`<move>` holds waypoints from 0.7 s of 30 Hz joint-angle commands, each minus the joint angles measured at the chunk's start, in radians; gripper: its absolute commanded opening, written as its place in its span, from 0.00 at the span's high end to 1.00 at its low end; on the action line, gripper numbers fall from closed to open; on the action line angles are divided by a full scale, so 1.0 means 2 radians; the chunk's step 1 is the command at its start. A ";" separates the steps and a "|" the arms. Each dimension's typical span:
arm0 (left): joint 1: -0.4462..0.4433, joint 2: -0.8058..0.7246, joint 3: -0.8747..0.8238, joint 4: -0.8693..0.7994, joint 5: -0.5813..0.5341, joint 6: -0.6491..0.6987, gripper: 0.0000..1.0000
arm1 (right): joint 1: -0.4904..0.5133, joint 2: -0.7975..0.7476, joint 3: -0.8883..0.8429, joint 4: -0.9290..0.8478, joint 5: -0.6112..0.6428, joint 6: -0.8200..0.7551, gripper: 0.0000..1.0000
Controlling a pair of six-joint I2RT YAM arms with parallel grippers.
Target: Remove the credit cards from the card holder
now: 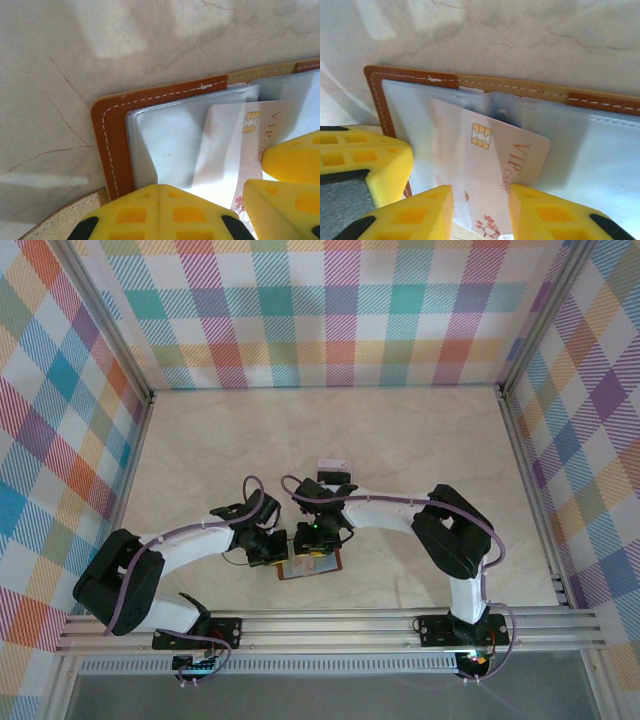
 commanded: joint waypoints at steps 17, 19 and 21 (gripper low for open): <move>-0.011 0.023 0.002 -0.036 -0.039 0.008 0.96 | -0.003 -0.040 -0.051 0.019 -0.007 0.011 0.62; -0.010 0.023 0.003 -0.036 -0.039 0.009 0.96 | -0.003 -0.033 -0.054 0.029 -0.013 0.012 0.63; -0.011 0.024 0.003 -0.037 -0.039 0.009 0.96 | -0.003 -0.025 -0.054 0.034 -0.017 0.014 0.64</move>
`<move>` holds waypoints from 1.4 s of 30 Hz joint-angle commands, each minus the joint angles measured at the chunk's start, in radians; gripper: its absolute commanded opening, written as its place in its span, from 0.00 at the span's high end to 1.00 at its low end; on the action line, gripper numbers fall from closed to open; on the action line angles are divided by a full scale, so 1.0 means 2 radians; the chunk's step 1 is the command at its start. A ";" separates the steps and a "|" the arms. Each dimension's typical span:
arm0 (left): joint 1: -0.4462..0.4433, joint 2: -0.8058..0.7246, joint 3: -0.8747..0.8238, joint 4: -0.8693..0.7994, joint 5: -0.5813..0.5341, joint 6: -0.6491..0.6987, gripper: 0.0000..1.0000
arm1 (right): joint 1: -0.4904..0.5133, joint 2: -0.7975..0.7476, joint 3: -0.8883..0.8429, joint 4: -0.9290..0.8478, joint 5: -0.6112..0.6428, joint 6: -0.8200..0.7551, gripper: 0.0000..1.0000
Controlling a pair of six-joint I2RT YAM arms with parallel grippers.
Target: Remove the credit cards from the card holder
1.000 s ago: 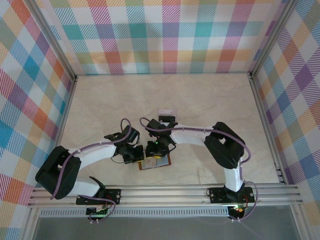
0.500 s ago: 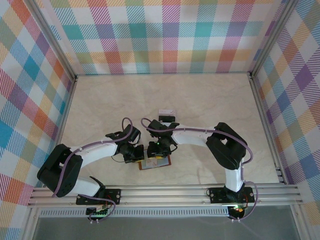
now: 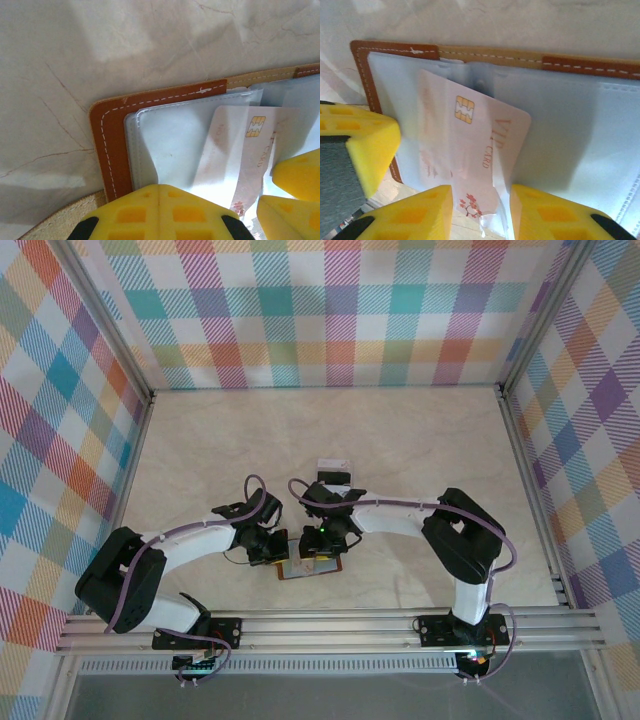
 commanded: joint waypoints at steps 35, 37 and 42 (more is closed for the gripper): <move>-0.009 0.022 -0.002 -0.033 -0.034 0.009 0.96 | -0.014 0.022 -0.021 0.115 -0.041 0.008 0.65; -0.009 0.023 -0.002 -0.033 -0.034 0.009 0.96 | -0.014 0.019 -0.025 0.123 -0.042 0.008 0.65; -0.009 0.025 -0.002 -0.033 -0.034 0.010 0.96 | -0.016 0.015 -0.033 0.141 -0.046 0.007 0.65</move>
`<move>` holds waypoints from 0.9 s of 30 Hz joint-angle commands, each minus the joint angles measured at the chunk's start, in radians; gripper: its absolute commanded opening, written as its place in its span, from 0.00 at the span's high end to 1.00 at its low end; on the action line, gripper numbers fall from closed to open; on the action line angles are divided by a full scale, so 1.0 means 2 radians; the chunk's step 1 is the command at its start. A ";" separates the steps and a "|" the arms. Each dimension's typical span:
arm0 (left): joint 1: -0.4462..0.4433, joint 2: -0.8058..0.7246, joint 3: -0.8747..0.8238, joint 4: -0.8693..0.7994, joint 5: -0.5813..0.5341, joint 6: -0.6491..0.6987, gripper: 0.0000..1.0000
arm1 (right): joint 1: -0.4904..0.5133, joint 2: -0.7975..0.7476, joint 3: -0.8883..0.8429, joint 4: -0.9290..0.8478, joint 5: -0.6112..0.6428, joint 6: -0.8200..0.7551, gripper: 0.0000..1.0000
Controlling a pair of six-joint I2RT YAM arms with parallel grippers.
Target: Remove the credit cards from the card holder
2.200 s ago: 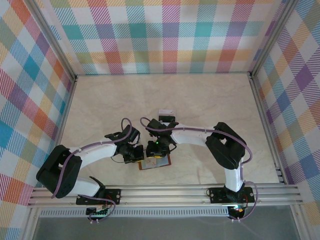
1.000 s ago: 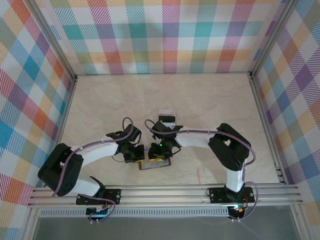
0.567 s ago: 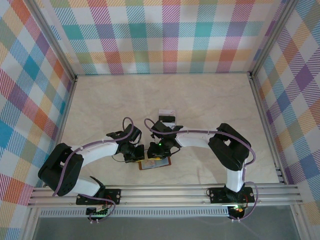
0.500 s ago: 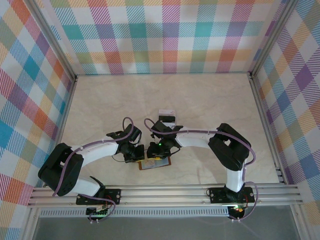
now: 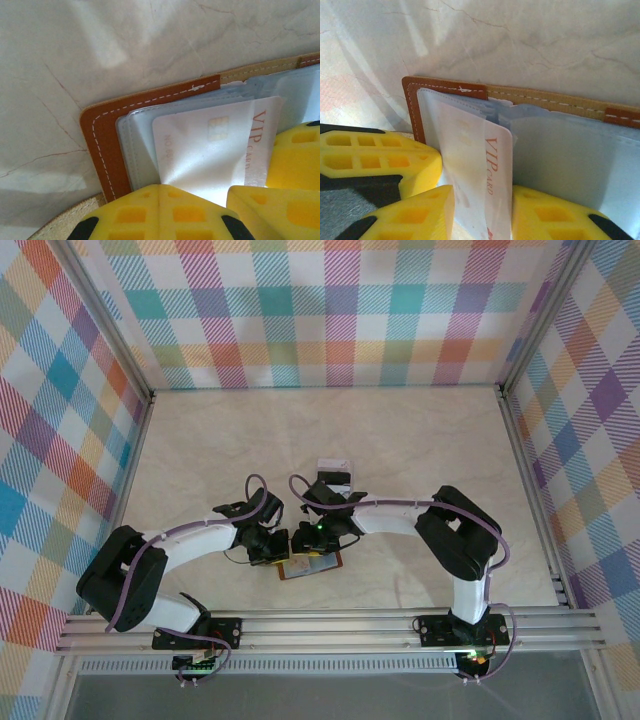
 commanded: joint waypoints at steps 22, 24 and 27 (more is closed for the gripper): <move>-0.007 0.020 -0.006 -0.036 -0.045 0.014 0.96 | -0.005 -0.041 -0.021 -0.012 0.026 -0.026 0.92; -0.007 0.020 -0.004 -0.044 -0.053 0.018 0.96 | -0.005 -0.044 -0.017 -0.030 0.036 -0.035 0.87; -0.007 0.020 -0.002 -0.047 -0.055 0.020 0.96 | -0.005 -0.046 -0.016 -0.038 0.036 -0.042 0.88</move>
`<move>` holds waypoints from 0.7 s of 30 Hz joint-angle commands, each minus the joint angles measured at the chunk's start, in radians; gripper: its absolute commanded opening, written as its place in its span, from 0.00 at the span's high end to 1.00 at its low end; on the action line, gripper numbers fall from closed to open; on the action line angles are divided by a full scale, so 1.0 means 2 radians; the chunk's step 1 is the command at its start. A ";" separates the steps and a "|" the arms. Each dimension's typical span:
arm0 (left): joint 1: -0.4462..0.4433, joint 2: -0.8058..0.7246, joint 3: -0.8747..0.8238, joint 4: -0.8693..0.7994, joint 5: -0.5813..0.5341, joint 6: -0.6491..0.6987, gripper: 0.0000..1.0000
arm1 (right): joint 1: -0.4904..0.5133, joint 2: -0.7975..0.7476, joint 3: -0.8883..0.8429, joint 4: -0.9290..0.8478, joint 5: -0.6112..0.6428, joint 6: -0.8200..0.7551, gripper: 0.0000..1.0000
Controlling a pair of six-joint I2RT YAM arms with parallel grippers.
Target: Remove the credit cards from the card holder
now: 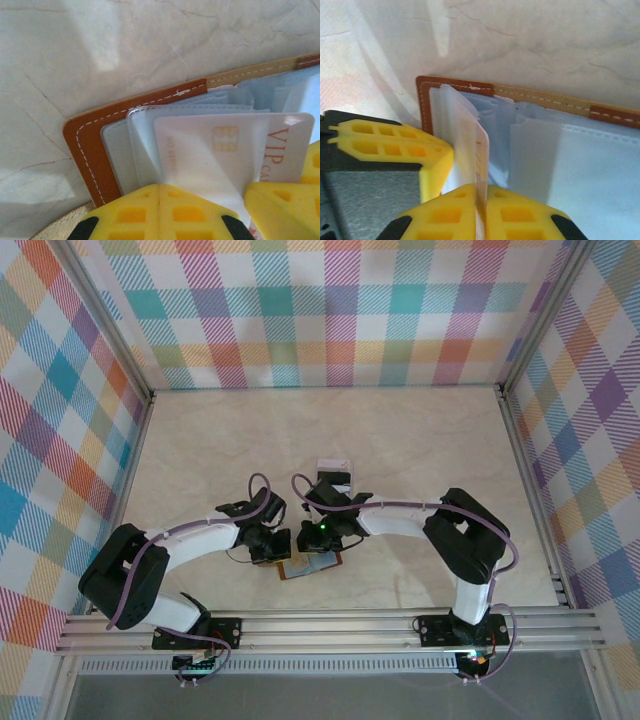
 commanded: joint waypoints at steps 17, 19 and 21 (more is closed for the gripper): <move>-0.001 0.014 -0.002 -0.060 -0.056 0.019 0.96 | -0.003 -0.057 0.034 -0.142 0.089 -0.051 0.92; -0.001 0.012 0.000 -0.064 -0.060 0.021 0.96 | -0.003 -0.063 0.039 -0.150 0.095 -0.058 0.93; -0.001 0.008 0.004 -0.071 -0.065 0.025 0.95 | -0.004 -0.072 0.045 -0.159 0.102 -0.065 0.93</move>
